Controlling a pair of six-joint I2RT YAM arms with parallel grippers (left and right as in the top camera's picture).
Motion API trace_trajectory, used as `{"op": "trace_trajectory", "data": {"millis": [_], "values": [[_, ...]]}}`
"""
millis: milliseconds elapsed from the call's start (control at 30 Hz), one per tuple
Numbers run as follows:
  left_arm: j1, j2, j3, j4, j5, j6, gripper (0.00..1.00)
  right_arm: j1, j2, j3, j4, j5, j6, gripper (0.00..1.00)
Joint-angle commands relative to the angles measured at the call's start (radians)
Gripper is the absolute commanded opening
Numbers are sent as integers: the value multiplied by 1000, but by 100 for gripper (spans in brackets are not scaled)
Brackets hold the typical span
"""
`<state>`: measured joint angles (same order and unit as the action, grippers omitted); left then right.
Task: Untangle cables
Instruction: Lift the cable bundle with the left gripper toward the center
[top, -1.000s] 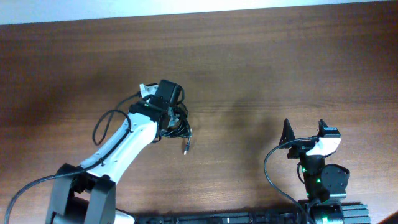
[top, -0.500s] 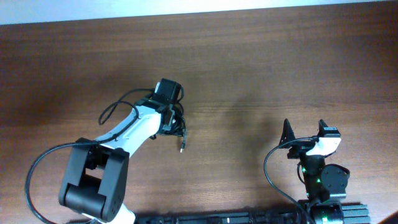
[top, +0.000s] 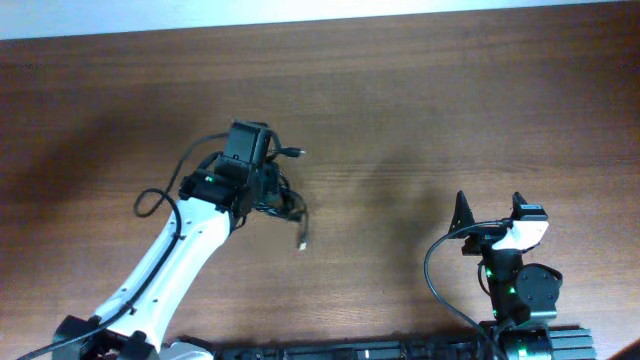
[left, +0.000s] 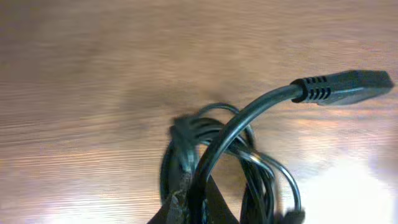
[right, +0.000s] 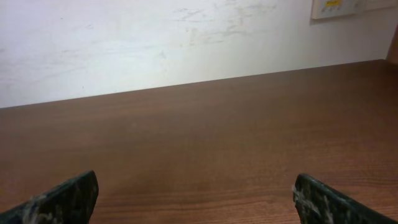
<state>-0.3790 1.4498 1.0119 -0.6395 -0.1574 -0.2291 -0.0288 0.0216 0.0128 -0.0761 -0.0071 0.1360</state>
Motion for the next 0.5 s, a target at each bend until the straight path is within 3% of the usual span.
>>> {"op": "trace_trajectory", "data": {"millis": [0, 233, 300, 400, 467], "values": [[3, -5, 2, 2, 137, -21, 6, 10, -4, -7, -4, 8, -1, 98], [-48, 77, 1, 3, 228, -20, 15, 10, -4, -7, -4, 8, -1, 99], [-53, 119, 1, 6, 177, -20, 23, 10, -4, -7, -4, 8, -1, 98], [-52, 119, 2, 6, 84, -21, 45, 10, -4, -7, -4, 8, -1, 99], [-52, 119, 2, -13, 8, -21, 50, 10, -4, -7, -4, 8, -1, 99]]}}
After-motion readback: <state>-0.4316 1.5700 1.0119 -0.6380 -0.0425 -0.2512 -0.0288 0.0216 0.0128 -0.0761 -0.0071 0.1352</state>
